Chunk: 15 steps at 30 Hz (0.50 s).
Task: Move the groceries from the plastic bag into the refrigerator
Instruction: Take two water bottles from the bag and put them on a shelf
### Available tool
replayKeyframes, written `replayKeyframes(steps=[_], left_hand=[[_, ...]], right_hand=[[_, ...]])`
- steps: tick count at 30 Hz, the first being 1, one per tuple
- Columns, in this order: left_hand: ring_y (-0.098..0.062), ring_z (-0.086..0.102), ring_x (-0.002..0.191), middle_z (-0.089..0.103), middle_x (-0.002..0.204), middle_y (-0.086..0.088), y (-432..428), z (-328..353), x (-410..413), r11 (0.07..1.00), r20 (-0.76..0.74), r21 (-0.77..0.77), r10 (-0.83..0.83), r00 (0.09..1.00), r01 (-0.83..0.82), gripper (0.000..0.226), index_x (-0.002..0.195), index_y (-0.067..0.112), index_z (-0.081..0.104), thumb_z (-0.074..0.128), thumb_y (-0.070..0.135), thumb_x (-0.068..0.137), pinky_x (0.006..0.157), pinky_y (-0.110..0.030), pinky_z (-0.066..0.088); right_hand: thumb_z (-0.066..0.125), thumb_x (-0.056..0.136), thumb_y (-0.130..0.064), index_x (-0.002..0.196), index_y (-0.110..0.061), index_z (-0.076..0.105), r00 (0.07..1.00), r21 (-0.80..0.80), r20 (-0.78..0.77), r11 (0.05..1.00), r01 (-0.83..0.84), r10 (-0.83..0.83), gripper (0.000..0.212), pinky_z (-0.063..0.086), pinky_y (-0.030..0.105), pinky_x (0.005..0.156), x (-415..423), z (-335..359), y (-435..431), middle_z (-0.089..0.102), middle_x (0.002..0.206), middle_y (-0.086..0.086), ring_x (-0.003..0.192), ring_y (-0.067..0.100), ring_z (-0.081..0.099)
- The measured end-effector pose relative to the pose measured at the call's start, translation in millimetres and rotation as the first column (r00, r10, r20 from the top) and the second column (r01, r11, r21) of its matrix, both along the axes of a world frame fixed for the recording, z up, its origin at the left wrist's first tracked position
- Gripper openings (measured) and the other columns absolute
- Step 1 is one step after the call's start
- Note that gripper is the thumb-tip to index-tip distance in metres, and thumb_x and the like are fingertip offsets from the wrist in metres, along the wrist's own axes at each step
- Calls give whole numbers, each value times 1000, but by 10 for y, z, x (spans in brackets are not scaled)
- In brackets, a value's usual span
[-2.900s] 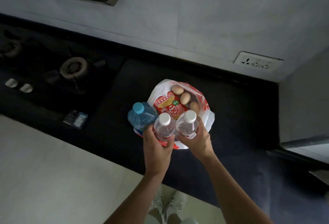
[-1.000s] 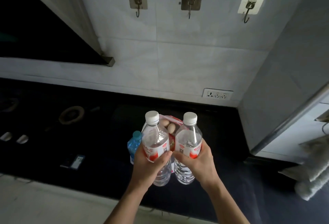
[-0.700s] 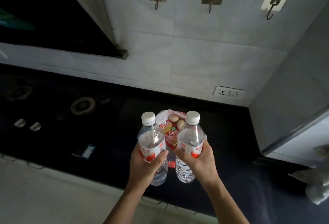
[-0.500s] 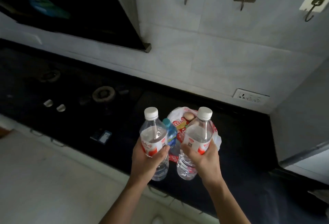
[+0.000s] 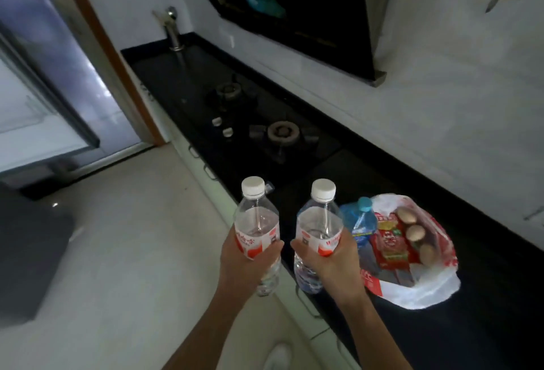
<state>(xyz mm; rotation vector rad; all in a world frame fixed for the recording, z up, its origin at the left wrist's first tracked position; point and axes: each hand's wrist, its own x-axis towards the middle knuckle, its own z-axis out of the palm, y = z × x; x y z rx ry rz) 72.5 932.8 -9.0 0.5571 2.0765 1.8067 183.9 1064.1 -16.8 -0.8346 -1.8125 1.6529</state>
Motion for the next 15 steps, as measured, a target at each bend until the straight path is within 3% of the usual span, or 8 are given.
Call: replayKeyframes(steps=[2, 6, 9, 12, 15], left_hand=[[-1, 71, 75, 73, 83, 22, -234, 7, 8, 997, -13, -29, 74, 997, -74, 42, 99, 31, 61, 81, 3, 74, 61, -12, 52], [-2, 71, 80, 74, 88, 21, -745, 50, 46, 961, 11, -31, 275, 961, -275, 44, 103, 31, 61, 82, 6, 74, 63, -11, 53], [-2, 70, 76, 74, 82, 18, -1127, 105, 88, 916, 18, -27, 401, 916, -400, 39, 100, 25, 63, 82, 4, 74, 61, -10, 51], [-7, 71, 76, 75, 83, 7, -1518, 141, 107, 859, 14, -25, 512, 859, -511, 34, 99, 19, 64, 82, 5, 73, 63, -14, 53], [-3, 70, 73, 74, 83, 11, -1883, 177, 112, 796, -3, -21, 605, 796, -605, 33, 95, 20, 62, 82, 4, 74, 62, -13, 52]], right_hand=[[87, 61, -36, 106, -17, 65, 997, -1, 17, 998, -70, 70, 53, 57, 32, 74, -133, -39, -146, 74, 90, -1, 84, 12, 72], [86, 71, -6, 103, -27, 62, 970, -20, 1, 970, -242, 242, 45, 55, 18, 62, -418, -5, -516, 70, 77, -7, 68, 0, 67], [87, 69, -8, 104, -45, 63, 928, 50, -28, 927, -371, 372, 55, 56, 20, 72, -602, 2, -830, 73, 86, -8, 81, 6, 71], [88, 70, -6, 105, -29, 66, 870, 27, -33, 871, -491, 492, 47, 54, 22, 77, -767, 30, -1173, 75, 90, -9, 86, 8, 72], [87, 70, -5, 108, -20, 66, 808, 14, -32, 808, -588, 588, 46, 53, 15, 73, -945, 73, -1514, 75, 90, -7, 85, 8, 72]])
